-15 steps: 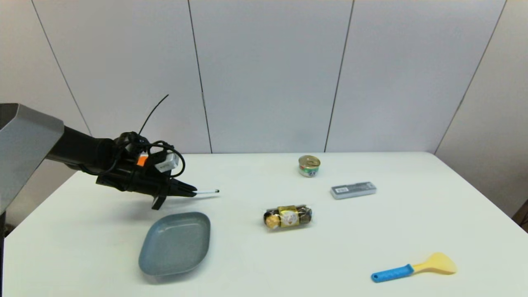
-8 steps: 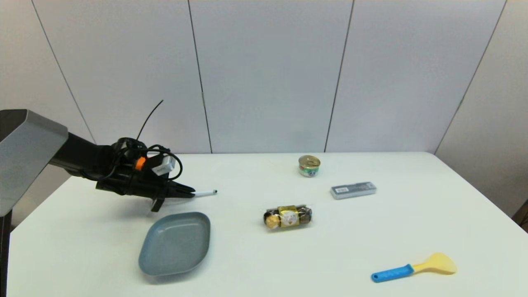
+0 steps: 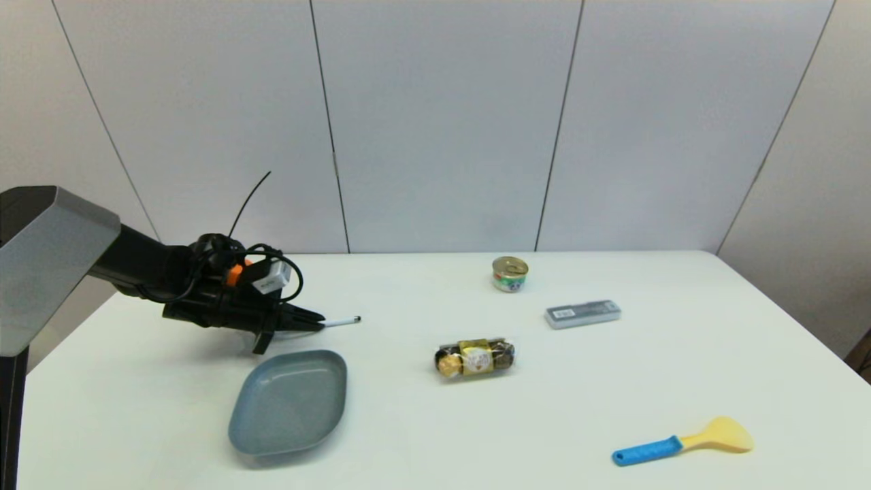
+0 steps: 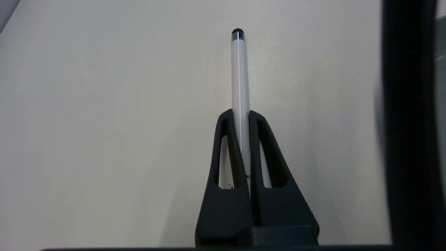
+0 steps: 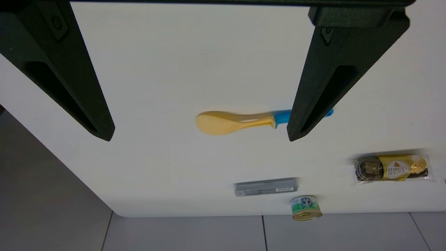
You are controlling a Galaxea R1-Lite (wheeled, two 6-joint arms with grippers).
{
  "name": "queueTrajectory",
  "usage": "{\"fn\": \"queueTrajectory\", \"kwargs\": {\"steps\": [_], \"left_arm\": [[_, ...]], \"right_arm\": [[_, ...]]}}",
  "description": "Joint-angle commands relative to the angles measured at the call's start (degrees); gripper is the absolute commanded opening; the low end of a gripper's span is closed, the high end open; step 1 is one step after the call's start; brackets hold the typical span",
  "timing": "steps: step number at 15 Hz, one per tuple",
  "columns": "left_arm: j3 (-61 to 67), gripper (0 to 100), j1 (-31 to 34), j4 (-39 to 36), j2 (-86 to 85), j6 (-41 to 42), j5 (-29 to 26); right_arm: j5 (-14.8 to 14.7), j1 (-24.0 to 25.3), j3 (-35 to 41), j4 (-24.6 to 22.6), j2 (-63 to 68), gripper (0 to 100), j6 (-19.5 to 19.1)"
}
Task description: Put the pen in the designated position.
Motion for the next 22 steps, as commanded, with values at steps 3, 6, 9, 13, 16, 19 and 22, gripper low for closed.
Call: {"fn": "queueTrajectory", "kwargs": {"steps": [3,6,9,13,16,19,22], "left_arm": [[0.4,100,0.0,0.3,0.7,0.4,-0.1],[-0.2,100,0.0,0.5,-0.1,0.1,0.1],[-0.5,100,0.0,0.7,-2.3,-1.1,0.5],[-0.5,100,0.1,2.4,-8.6,-3.1,1.4],[-0.7,100,0.0,3.1,-15.4,-5.7,1.5],[-0.5,100,0.1,8.0,-25.2,-9.3,3.6],[0.1,100,0.7,13.2,-34.9,-13.8,5.2]], "right_arm": [[0.0,0.0,0.1,0.0,0.0,100,0.0],[0.0,0.0,0.1,0.0,0.0,100,0.0],[0.0,0.0,0.1,0.0,0.0,100,0.0],[0.0,0.0,0.1,0.0,0.0,100,0.0],[0.0,0.0,0.1,0.0,0.0,100,0.0],[0.0,0.0,0.1,0.0,0.0,100,0.0],[0.0,0.0,0.1,0.0,0.0,100,0.0]]}}
